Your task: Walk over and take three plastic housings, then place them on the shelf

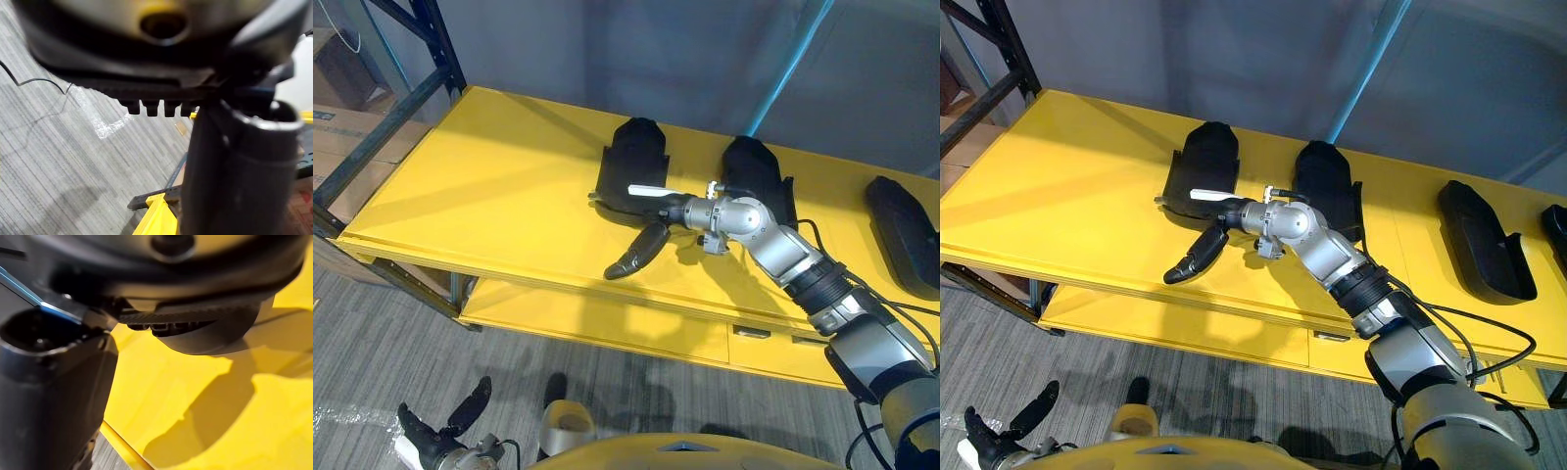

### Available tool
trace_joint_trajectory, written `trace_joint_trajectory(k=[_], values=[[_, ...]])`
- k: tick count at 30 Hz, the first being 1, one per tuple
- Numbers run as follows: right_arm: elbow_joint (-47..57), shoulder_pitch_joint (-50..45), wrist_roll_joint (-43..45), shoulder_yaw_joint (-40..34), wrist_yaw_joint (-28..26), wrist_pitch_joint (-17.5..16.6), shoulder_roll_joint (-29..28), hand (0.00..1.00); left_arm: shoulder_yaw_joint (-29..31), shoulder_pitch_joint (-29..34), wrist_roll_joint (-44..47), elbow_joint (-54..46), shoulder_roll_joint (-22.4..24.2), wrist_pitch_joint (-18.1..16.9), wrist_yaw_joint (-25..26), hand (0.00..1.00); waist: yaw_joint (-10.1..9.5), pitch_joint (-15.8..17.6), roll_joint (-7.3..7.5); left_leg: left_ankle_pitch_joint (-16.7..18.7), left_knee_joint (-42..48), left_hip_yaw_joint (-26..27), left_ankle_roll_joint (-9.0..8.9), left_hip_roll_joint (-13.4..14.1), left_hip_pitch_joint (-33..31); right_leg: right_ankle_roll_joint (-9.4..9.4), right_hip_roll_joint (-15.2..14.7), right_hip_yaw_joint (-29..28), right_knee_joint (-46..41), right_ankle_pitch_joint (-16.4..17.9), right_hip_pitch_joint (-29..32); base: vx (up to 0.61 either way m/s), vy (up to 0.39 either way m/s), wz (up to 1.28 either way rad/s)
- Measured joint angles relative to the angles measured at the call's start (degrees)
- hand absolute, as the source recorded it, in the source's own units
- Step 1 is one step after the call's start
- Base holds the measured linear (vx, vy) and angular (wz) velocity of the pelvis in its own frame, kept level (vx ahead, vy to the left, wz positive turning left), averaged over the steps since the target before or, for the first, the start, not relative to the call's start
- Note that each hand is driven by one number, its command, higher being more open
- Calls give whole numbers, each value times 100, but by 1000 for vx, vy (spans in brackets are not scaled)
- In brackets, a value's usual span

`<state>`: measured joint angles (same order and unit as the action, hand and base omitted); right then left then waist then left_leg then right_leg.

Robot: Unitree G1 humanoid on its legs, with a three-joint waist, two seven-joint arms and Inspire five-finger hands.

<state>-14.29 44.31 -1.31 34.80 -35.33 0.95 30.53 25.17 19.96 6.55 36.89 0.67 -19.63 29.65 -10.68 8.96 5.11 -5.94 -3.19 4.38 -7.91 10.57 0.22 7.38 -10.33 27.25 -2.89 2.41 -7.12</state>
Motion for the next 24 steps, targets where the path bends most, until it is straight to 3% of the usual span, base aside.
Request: trace_joint_trajectory(k=[8, 13, 17, 20, 24], values=[[125, 0, -7, 1, 31, 116, 0, 100, -9, -33, 12, 113, -9, 1, -47, 100, 5, -1, -7, 0, 3, 2, -3, 0, 1, 0, 1, -5, 1, 0, 1, 0, 0, 0], [125, 0, -53, -23, 497, 27, 1, 100, -11, -33, 32, 124, -12, 1, -165, 100, 22, -2, -6, 0, -6, 36, -3, 2, 21, 0, 0, -41, 0, -1, 10, 0, 0, -3], [231, -1, -65, -545, 1141, -492, 69, 100, -13, -37, 214, 223, -64, 1, -302, 100, 143, -7, -1, -3, -20, 104, -13, 8, 39, 11, -2, -106, 1, -10, 48, 0, -1, -7], [659, -1, -64, -1023, 1462, -694, 355, 100, -36, -43, 240, 269, -81, 0, -366, 100, 167, -9, -2, -1, -41, 210, -15, 11, 64, 29, -6, -215, 1, -26, 109, 5, -3, -18], [1626, -75, 0, -1764, 1921, -885, 929, 100, -198, -25, 307, 321, -146, 0, -433, 100, 357, -24, 8, 9, -125, 397, -22, 12, 225, 37, -12, -387, 8, -32, 116, 19, -4, -20]])
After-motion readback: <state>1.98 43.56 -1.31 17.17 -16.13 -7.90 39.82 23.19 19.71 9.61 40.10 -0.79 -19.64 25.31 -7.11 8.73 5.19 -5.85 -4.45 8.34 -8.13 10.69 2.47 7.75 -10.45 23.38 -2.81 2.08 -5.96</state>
